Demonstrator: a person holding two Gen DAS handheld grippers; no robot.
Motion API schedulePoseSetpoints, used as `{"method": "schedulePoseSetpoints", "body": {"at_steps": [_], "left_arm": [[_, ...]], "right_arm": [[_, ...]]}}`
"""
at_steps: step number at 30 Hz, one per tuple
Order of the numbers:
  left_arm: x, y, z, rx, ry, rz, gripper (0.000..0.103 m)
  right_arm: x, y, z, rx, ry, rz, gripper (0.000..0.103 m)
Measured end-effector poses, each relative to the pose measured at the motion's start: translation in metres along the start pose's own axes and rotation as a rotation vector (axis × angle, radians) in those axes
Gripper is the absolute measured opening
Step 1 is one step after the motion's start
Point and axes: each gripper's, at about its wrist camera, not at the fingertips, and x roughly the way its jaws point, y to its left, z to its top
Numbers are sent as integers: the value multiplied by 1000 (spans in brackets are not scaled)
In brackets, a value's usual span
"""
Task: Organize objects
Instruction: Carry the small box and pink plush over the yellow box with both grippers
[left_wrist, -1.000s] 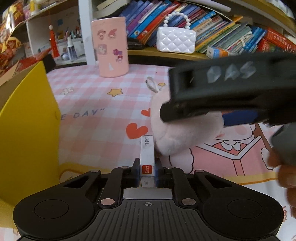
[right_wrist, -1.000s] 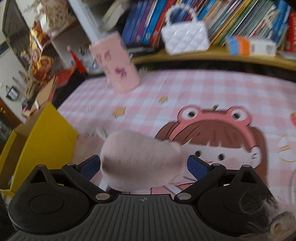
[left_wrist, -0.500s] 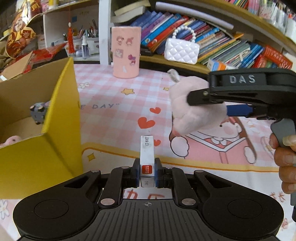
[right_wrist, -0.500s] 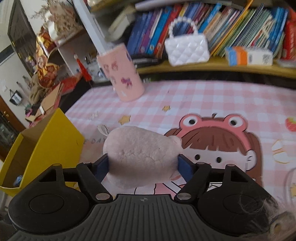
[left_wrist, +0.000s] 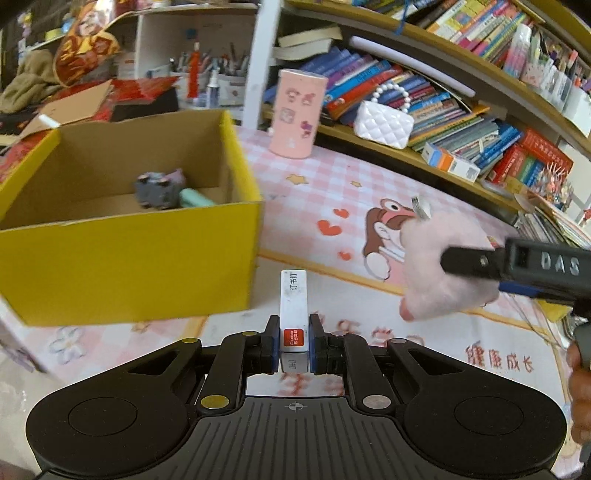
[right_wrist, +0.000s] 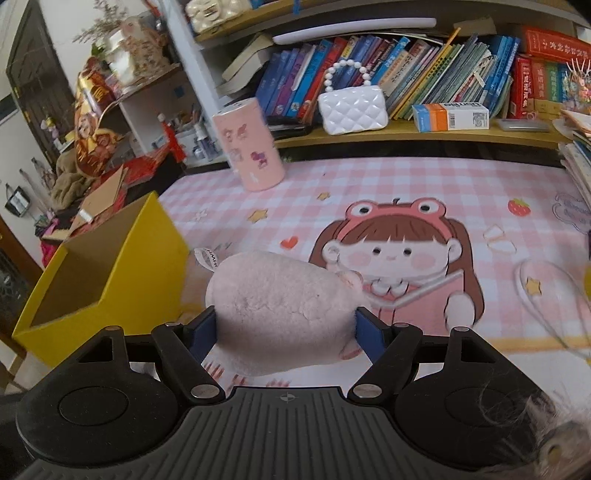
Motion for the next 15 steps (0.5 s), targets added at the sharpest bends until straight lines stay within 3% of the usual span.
{"method": "schedulePoseSetpoints", "body": {"at_steps": [15], "left_arm": [[-63, 68, -30, -26, -23, 18, 13]], "right_arm": [[-23, 100, -66, -105, 78, 30, 75]]}}
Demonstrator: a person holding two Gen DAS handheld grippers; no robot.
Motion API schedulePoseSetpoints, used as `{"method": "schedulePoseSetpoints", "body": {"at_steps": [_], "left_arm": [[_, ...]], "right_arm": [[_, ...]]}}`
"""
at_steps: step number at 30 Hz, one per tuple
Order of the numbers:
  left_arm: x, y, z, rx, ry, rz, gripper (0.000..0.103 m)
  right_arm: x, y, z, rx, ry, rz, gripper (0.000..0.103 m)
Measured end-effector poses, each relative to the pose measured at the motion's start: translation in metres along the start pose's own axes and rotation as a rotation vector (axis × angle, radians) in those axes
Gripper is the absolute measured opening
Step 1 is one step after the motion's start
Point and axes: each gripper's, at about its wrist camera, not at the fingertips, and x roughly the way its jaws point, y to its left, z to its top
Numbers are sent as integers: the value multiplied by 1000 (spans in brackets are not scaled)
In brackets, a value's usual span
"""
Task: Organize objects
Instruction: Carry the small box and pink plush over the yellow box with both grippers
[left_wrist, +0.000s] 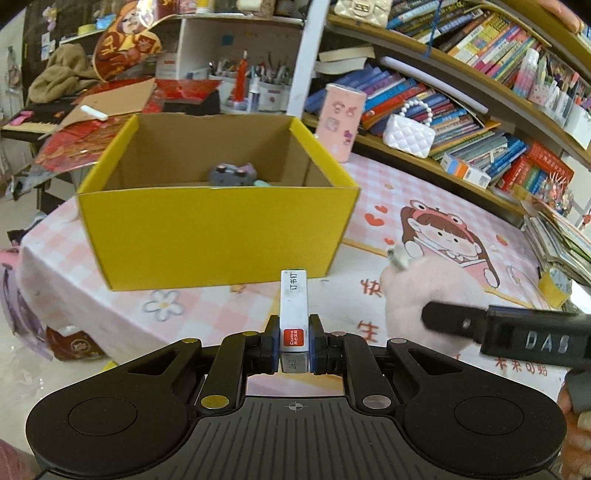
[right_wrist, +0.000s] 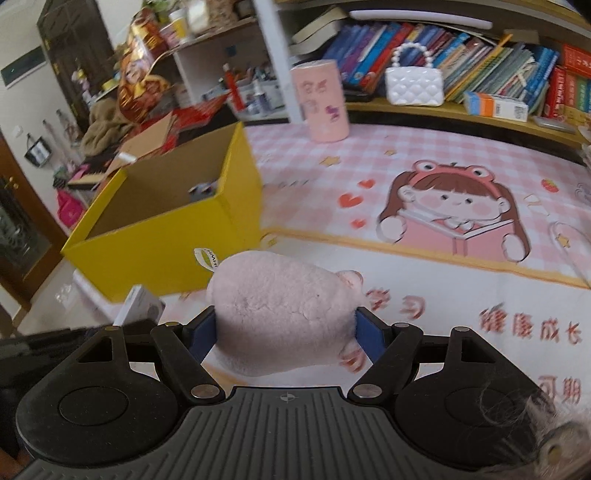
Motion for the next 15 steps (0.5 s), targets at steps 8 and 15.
{"method": "schedulePoseSetpoints", "body": {"at_steps": [8, 15], "left_arm": [[-23, 28, -11, -10, -16, -1, 13], [-40, 49, -16, -8, -44, -2, 13]], "right_arm": [[-5, 40, -16, -32, -5, 17, 75], [-10, 67, -26, -47, -23, 14, 75]]}}
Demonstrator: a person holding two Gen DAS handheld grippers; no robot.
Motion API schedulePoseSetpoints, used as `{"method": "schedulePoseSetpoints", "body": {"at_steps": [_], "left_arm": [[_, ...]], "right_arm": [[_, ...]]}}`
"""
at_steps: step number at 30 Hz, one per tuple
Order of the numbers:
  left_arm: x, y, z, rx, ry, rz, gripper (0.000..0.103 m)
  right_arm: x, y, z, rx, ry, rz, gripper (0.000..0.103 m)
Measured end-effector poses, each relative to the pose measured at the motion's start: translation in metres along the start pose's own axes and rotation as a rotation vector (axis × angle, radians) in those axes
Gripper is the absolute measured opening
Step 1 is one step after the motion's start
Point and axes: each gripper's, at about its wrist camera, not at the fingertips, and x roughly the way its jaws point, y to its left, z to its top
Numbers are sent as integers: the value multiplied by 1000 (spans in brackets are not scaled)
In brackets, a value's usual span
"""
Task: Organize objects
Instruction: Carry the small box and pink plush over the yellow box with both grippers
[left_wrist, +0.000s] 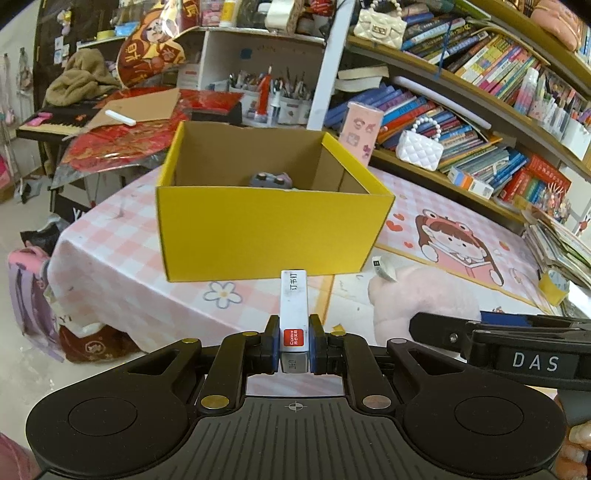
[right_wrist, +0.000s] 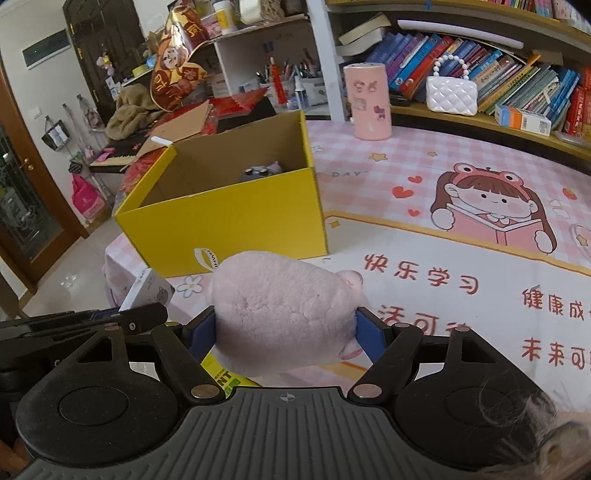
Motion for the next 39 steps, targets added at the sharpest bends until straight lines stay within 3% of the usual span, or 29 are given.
{"method": "schedulePoseSetpoints", "body": {"at_steps": [19, 32, 39], "left_arm": [[-26, 38, 9, 18, -78, -21, 13], [-18, 35, 64, 14, -229, -25, 13], [6, 27, 89, 31, -240, -1, 13]], "right_arm": [[-1, 46, -1, 11, -62, -22, 75], [10, 40, 62, -26, -189, -39, 76], [30, 33, 100, -57, -238, -25, 76]]}}
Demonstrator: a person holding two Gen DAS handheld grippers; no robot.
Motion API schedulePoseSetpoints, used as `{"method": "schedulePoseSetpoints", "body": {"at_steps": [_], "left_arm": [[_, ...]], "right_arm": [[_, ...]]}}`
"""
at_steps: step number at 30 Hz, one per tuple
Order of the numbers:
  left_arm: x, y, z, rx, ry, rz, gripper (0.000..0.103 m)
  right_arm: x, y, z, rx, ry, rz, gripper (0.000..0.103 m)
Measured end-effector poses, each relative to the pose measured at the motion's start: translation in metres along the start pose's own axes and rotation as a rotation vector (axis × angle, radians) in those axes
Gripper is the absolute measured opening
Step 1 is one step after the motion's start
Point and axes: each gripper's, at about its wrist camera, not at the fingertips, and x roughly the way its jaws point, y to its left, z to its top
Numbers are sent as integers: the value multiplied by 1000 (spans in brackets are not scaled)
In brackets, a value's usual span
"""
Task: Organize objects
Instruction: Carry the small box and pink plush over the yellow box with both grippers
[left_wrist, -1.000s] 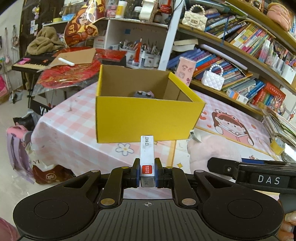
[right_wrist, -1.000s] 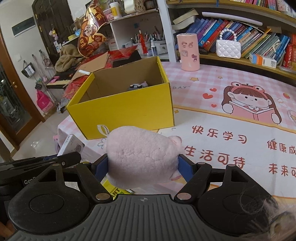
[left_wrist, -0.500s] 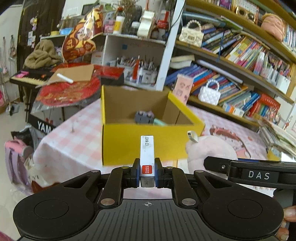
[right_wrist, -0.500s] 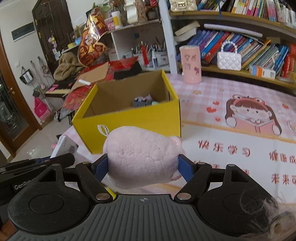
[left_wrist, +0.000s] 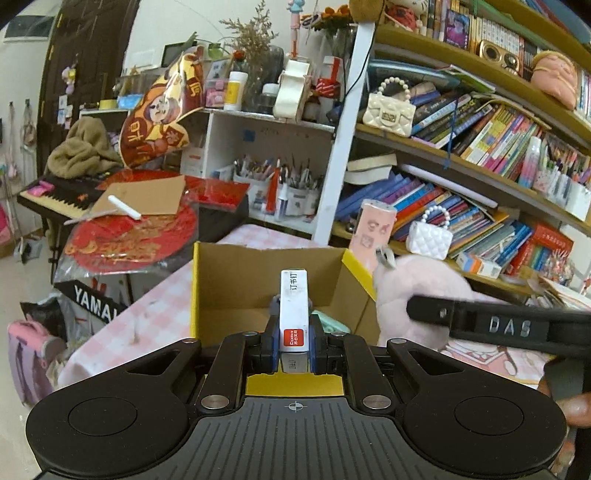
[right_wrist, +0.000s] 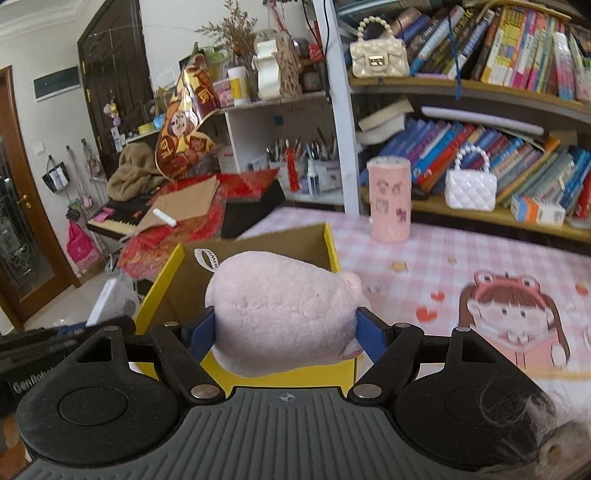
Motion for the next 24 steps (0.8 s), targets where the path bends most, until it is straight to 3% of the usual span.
{"method": "schedulePoseSetpoints", "body": {"at_steps": [10, 16, 24], "left_arm": [[59, -11, 12, 37, 44, 66, 13], [94, -15, 2, 60, 128, 121, 13], [114, -18, -3, 77, 184, 176, 13]], "right_arm": [[58, -12, 32, -87, -15, 48, 76], [102, -17, 32, -160, 80, 103, 76], [137, -13, 32, -202, 135, 176, 77]]}}
